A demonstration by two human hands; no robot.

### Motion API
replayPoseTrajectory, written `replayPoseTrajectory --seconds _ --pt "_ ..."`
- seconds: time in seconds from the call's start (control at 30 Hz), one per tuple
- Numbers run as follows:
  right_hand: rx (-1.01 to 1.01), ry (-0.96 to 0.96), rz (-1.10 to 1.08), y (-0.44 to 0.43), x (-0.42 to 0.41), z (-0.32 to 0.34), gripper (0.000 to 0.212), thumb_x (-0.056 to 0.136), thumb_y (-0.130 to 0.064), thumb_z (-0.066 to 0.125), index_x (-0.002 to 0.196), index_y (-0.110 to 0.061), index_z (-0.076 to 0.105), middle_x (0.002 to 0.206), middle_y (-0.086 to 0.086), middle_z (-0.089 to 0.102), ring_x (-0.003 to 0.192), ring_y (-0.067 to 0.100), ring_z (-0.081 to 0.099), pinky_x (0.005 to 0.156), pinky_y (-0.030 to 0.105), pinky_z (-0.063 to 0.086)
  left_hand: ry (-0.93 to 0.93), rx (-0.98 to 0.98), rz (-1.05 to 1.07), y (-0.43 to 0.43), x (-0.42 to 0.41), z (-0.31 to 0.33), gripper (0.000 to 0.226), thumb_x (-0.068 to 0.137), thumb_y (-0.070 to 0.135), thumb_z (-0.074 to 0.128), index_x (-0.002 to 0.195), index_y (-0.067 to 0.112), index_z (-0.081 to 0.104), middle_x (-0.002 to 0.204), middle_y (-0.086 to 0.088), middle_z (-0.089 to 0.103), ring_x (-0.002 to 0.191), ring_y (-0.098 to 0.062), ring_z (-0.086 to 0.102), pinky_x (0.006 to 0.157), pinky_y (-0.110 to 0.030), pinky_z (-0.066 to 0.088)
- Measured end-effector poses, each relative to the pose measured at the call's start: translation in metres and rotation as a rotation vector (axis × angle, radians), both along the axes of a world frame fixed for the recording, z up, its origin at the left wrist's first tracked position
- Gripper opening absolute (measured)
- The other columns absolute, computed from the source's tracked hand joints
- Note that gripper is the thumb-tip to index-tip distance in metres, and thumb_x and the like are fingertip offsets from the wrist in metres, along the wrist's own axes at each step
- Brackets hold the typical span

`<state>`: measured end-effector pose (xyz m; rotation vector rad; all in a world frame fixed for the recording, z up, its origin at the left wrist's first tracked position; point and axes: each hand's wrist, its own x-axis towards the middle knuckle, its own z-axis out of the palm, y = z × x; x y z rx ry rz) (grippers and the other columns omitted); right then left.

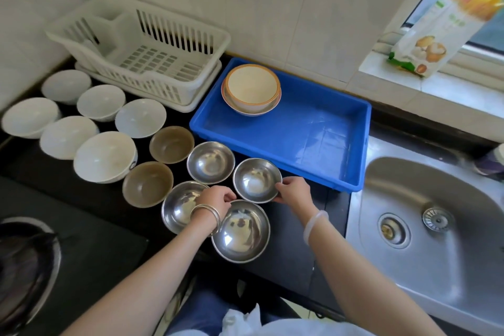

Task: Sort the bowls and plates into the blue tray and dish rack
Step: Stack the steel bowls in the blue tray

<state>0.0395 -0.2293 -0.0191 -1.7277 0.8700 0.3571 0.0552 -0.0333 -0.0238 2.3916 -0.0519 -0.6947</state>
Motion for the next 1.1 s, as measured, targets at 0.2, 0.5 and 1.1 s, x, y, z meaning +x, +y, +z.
replayPoseTrajectory --seconds 0.2,0.5,1.1 --pt "-0.023 -0.009 0.003 -0.01 -0.007 0.018 0.019 0.085 0.0 0.053 0.088 0.016 0.062 0.077 0.013 0.069 0.051 0.009 0.069 0.046 0.014 0.051 -0.006 0.0 -0.001 -0.003 0.005 0.0 0.012 0.08 0.024 0.067 0.089 0.018 0.071 0.093 0.001 0.073 0.089 -0.018 0.066 0.077 -0.027 0.049" --pt "-0.161 -0.084 0.039 -0.033 -0.03 0.031 0.023 0.084 -0.008 0.056 0.067 -0.015 0.07 0.049 -0.012 0.067 0.054 0.006 0.069 0.068 0.026 0.06 -0.002 -0.162 0.142 -0.022 0.018 0.001 0.015 0.079 0.016 0.069 0.093 0.015 0.071 0.095 -0.003 0.073 0.089 -0.016 0.066 0.076 -0.023 0.046" --pt "-0.303 -0.036 0.069 -0.018 -0.052 0.0 0.003 0.082 -0.02 0.064 0.085 -0.019 0.064 0.076 -0.002 0.068 0.05 0.003 0.064 0.064 0.024 0.057 0.428 -0.496 0.475 -0.028 -0.005 -0.002 0.029 0.088 0.002 0.055 0.116 0.008 0.057 0.108 -0.017 0.059 0.101 -0.031 0.059 0.077 -0.042 0.054"
